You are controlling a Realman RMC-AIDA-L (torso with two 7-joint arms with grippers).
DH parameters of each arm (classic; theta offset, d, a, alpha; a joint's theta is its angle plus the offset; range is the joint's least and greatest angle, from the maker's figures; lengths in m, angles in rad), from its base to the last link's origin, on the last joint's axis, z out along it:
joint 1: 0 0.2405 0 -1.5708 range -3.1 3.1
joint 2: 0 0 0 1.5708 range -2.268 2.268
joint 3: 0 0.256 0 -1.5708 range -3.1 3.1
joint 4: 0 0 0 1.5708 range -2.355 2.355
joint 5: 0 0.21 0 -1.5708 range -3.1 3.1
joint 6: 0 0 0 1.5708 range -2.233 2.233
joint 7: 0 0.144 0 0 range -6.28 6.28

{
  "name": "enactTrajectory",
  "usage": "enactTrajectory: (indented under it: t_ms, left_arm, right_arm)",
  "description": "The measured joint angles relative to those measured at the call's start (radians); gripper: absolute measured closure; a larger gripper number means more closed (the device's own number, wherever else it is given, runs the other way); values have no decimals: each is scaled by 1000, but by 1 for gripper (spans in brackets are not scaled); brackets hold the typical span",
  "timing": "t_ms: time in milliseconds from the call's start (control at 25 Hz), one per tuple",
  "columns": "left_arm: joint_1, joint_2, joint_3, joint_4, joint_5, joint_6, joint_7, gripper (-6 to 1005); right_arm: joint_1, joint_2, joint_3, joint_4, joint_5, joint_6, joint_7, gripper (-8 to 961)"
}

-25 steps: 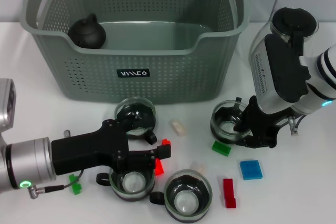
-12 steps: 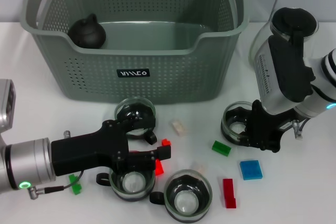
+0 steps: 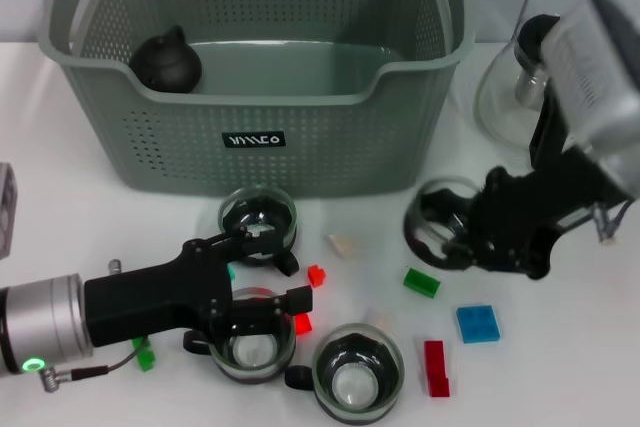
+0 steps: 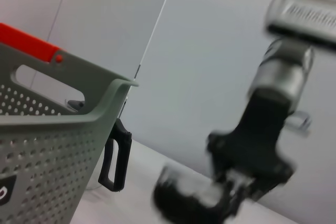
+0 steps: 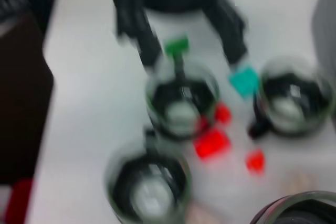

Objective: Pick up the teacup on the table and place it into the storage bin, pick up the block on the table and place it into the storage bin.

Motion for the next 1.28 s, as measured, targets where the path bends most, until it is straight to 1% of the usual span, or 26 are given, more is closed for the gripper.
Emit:
enactTrajectory:
  t_ms: [120, 280, 440, 560, 640, 720, 800, 880, 1080, 1200, 1280]
  left_arm:
    - [9, 0, 0, 3, 1, 5, 0, 64]
    - [14, 1, 0, 4, 0, 6, 0, 64]
    - [10, 1, 0, 5, -4, 8, 0, 64]
    - [7, 2, 0, 5, -4, 8, 0, 64]
    - [6, 2, 0, 5, -5, 5, 0, 64]
    - [5, 2, 0, 5, -5, 4, 0, 64]
    - [5, 2, 0, 5, -8, 3, 0, 64]
    - [4, 2, 0, 5, -11, 4, 0, 64]
    - [3, 2, 0, 5, -22, 3, 0, 64]
    - [2, 1, 0, 5, -29, -2, 0, 64]
    - [2, 0, 0, 5, -34, -3, 0, 64]
  right_arm:
    - [0, -1, 32, -102, 102, -112, 39, 895]
    - [27, -2, 54, -190, 232, -173, 111, 895]
    - [105, -11, 76, -200, 350, -185, 199, 896]
    - [183, -16, 116, -180, 384, -152, 254, 896]
    - [227, -19, 135, -155, 380, -93, 284, 896]
    - [269, -28, 138, -111, 366, 2, 314, 896]
    - [310, -41, 133, -43, 332, 113, 328, 896]
    - [341, -47, 129, 35, 291, 219, 326, 896]
    - [394, -50, 87, 255, 161, 545, 280, 896]
    - [413, -49, 49, 386, 135, 708, 221, 896]
    - [424, -44, 32, 469, 130, 811, 170, 896]
